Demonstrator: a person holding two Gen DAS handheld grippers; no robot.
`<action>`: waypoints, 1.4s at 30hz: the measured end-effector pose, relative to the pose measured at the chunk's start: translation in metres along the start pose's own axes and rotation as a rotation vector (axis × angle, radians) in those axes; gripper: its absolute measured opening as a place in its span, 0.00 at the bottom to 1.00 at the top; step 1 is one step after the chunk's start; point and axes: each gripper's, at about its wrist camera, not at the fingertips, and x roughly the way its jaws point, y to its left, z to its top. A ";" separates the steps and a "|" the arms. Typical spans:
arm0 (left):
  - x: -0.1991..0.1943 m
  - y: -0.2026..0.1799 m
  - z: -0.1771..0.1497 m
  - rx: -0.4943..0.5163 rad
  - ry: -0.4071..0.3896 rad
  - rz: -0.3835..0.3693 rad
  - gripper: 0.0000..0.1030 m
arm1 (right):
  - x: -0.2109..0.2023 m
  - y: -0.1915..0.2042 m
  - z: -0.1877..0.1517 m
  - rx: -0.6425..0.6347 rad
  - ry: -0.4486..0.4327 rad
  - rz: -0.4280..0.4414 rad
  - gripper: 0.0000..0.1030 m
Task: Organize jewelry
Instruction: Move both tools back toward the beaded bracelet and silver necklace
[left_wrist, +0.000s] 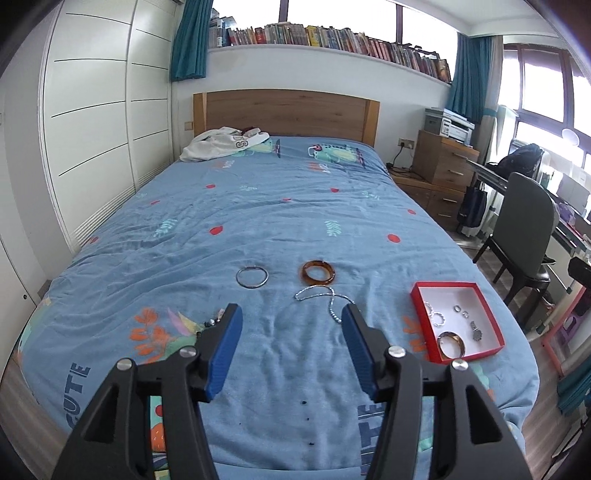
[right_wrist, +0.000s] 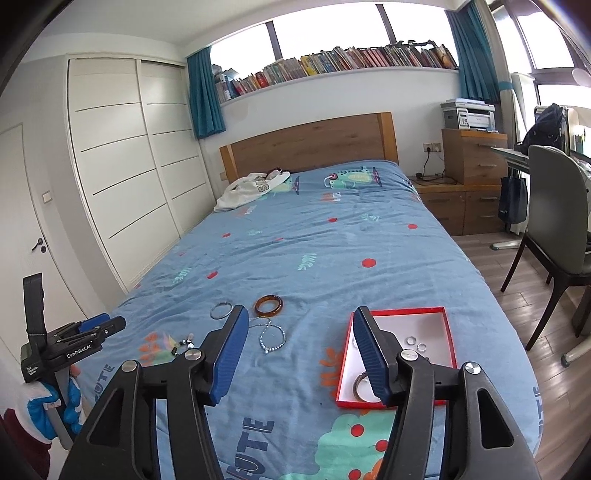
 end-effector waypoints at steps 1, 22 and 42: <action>0.000 0.004 -0.002 -0.002 0.000 0.011 0.52 | 0.001 0.000 0.000 0.004 -0.001 0.002 0.57; -0.022 0.109 -0.032 -0.107 -0.001 0.156 0.56 | 0.024 0.034 -0.009 -0.009 0.020 0.051 0.78; 0.046 0.162 -0.064 -0.243 0.120 0.123 0.57 | 0.123 0.059 -0.026 -0.035 0.181 0.067 0.86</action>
